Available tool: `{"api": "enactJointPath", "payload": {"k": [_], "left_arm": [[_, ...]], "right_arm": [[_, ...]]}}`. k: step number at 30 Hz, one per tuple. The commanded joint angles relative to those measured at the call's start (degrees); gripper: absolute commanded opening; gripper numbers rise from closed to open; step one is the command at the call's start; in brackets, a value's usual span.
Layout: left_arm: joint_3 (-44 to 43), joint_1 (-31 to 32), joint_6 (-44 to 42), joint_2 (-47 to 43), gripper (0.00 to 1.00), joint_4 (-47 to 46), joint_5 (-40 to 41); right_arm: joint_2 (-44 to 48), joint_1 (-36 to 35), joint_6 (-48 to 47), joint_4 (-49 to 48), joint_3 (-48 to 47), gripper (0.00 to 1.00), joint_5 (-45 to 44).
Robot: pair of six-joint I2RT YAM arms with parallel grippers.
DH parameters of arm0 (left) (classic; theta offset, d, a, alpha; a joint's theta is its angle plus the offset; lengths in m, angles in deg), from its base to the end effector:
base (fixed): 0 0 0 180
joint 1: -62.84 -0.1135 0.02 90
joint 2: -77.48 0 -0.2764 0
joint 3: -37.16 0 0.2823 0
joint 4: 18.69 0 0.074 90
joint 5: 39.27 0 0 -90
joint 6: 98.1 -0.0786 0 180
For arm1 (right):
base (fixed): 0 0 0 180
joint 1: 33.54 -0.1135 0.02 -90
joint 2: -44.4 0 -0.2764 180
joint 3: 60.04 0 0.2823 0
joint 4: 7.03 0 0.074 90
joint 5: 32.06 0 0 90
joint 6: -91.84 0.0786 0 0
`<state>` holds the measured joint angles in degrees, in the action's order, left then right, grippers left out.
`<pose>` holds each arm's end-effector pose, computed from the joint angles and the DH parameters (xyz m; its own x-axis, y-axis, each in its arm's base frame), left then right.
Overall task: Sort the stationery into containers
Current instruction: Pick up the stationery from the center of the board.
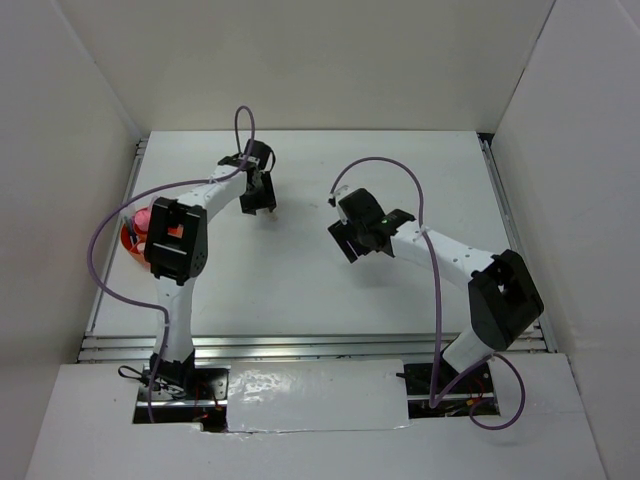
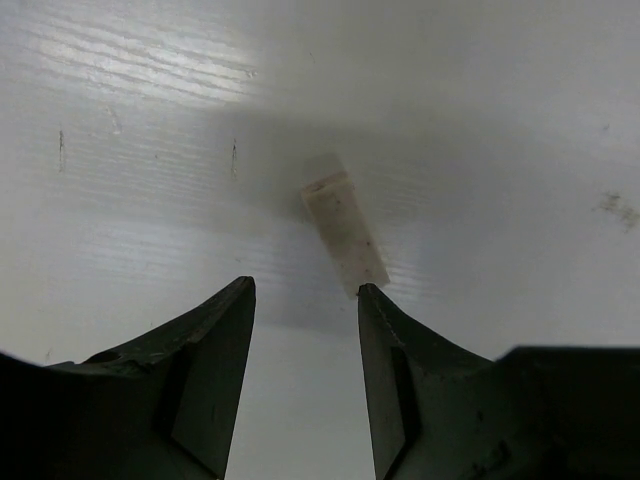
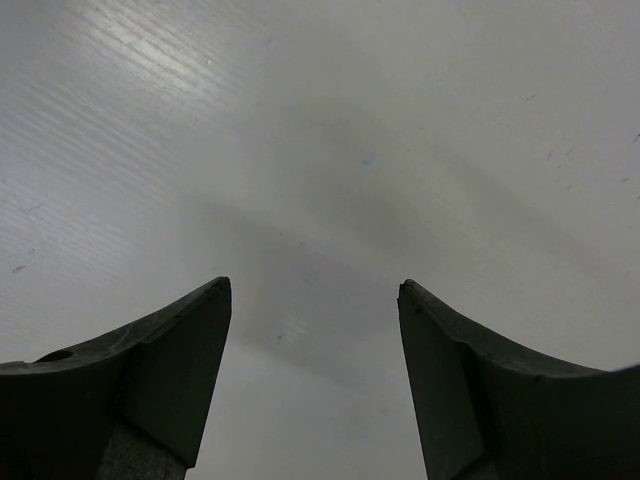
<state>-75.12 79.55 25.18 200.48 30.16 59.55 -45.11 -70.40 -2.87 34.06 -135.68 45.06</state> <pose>0.5060 -0.1393 0.1620 -0.8055 -0.3243 -0.4960 -0.2778 0.9459 -0.1674 0.3131 0.2128 0.1989 -0.6133 -0.5598 -0.5572 -0.5345 0.8135 -0.2290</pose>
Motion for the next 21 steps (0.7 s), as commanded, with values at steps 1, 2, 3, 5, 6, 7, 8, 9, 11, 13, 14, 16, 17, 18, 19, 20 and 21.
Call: {"api": "enactJointPath", "payload": {"k": [1, 2, 3, 5, 6, 7, 8, 9, 11, 13, 14, 16, 17, 18, 19, 20, 21], "left_arm": [[-3.61, -0.54, 2.93, 1.8, 0.58, 0.78, 1.55], [-4.4, -0.71, 3.11, 2.85, 0.58, 0.69, 0.86], [-4.93, -1.06, 3.28, 3.29, 0.57, 0.51, 0.59], [-5.9, -1.41, 3.29, 4.35, 0.58, -0.01, -1.25], [-6.08, -1.94, 3.46, 4.53, 0.58, -0.28, -1.87], [-6.16, -2.12, 3.55, 4.96, 0.58, -0.97, -2.31], [-6.43, -2.29, 3.55, 5.32, 0.58, -0.98, -2.75], [-6.78, -2.3, 3.55, 5.58, 0.58, -0.81, -2.84], [-7.3, -2.3, 3.29, 6.54, 0.58, -0.81, -3.02], [-7.66, -2.21, 3.46, 7.25, 0.58, -0.72, -2.93], [-7.92, -2.29, 3.46, 7.95, 0.58, -0.46, -2.67], [-8.45, -2.3, 3.29, 8.48, 0.57, -0.45, -2.67], [-8.45, -2.21, 3.37, 8.48, 0.57, -0.72, -2.58], [-8.45, -2.29, 3.37, 8.57, 0.57, -0.81, -2.58], [-8.62, -2.21, 3.46, 8.75, 0.57, -1.15, -2.49], [-8.8, -2.21, 3.64, 9.01, 0.57, -1.16, -2.49], [-9.15, -2.21, 3.64, 9.19, 0.57, -1.16, -2.58]], "right_arm": [[0.75, 0.65, 0.75, 0.27, -0.79, 0.74, 0.75], [0.66, 0.74, 0.67, 0.45, -0.79, 0.74, 0.76], [0.57, 0.74, 0.67, 0.45, -0.87, 0.74, 0.93], [0.74, 0.83, 0.58, 0.45, -0.79, 0.74, 1.02], [1.01, 0.91, 0.58, 0.45, -0.52, 0.74, 1.02], [1.1, 0.91, 0.49, 0.36, -0.35, 0.74, 1.02], [1.18, 0.91, 0.49, 0.36, -0.17, 0.74, 1.02], [1.1, 0.91, 0.49, 0.45, -0.08, 0.75, 1.11], [0.92, 1.0, 0.58, 0.45, -0.17, 0.74, 1.19], [0.75, 1.0, 0.58, 0.62, -0.35, 0.74, 1.28], [0.66, 1.0, 0.67, 0.62, -0.61, 0.74, 1.28], [0.66, 1.09, 0.67, 0.8, -0.61, 0.74, 1.37], [0.74, 1.09, 0.67, 0.8, -0.7, 0.74, 1.46], [0.66, 1.09, 0.67, 0.89, -0.7, 0.74, 1.46], [0.66, 1.09, 0.67, 0.98, -0.7, 0.74, 1.55], [0.57, 1.09, 0.75, 0.98, -0.61, 0.74, 1.55], [0.48, 1.09, 0.76, 1.06, -0.7, 0.74, 1.63]]}}
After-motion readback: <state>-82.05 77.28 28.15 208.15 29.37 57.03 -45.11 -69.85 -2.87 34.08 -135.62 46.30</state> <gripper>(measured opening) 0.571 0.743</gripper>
